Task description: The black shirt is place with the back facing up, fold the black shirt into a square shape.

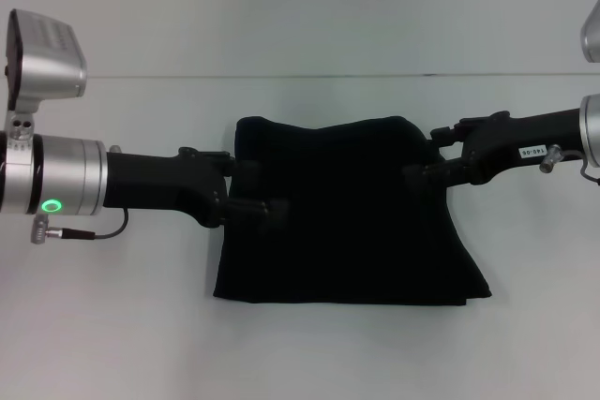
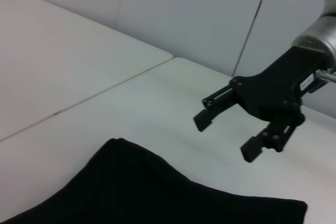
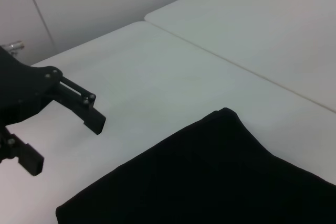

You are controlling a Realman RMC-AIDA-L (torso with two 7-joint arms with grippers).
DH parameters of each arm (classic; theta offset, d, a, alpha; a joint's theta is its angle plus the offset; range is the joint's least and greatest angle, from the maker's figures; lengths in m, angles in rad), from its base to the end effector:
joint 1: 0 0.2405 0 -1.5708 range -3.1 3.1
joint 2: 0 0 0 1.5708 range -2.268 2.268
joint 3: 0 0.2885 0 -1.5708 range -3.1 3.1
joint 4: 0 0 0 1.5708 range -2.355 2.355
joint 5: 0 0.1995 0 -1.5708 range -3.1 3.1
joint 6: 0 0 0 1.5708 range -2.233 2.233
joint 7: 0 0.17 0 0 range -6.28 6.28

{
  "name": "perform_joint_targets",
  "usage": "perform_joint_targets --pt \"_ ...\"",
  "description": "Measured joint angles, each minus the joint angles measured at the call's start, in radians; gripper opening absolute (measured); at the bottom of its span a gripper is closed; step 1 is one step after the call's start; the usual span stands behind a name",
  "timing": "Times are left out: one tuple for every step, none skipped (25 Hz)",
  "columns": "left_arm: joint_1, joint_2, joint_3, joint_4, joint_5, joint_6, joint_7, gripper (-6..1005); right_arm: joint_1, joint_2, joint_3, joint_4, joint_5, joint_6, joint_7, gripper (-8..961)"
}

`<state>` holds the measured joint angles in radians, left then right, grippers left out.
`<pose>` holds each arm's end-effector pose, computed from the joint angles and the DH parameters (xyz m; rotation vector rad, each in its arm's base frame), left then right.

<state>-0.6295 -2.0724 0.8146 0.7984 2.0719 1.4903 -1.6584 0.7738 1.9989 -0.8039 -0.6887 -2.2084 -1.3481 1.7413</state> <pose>-0.2337 0.3826 -0.0349 -2.7902 -0.6757 -0.5011 0.2324 0.4313 -0.0216 -2.7216 0.7037 0.2747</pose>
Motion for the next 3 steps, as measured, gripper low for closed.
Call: perform_joint_targets --pt "0.0 0.0 0.0 0.0 0.0 -0.005 0.0 848 0.0 0.0 0.0 0.0 0.0 0.0 0.0 927" --pt "0.0 0.0 0.0 0.0 0.0 -0.015 -0.001 848 -0.001 0.001 0.0 0.0 0.0 0.0 0.0 927" --pt "0.0 0.0 0.001 0.0 0.001 -0.022 -0.001 848 -0.001 0.002 0.0 0.0 0.0 0.0 0.0 927"
